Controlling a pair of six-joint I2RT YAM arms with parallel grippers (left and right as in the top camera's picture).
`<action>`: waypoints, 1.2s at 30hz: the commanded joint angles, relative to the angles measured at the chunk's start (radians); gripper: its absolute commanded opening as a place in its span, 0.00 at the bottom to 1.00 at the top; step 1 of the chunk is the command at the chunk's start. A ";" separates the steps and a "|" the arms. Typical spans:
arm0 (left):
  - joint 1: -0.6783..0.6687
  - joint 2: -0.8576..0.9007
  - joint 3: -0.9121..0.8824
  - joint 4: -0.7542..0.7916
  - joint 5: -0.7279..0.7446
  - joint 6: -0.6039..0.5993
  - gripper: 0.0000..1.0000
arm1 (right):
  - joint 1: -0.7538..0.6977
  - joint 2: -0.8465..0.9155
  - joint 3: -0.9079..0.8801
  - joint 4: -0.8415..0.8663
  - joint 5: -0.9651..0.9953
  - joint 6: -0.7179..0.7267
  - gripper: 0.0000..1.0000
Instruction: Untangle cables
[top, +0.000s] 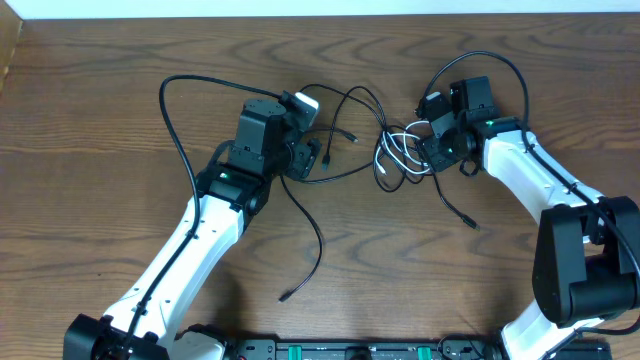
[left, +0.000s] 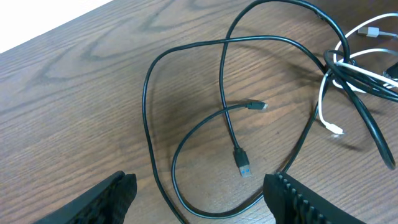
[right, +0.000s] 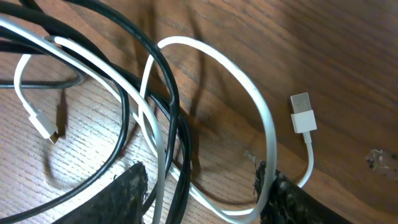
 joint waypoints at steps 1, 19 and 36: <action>0.002 0.001 0.005 -0.002 0.006 0.005 0.71 | 0.000 -0.007 0.002 0.002 -0.028 0.004 0.53; 0.002 0.001 0.005 -0.002 0.006 0.005 0.71 | 0.000 0.016 0.002 0.014 -0.084 0.031 0.28; 0.002 0.001 0.005 -0.002 0.006 0.005 0.71 | 0.003 -0.206 0.120 -0.143 -0.074 0.142 0.01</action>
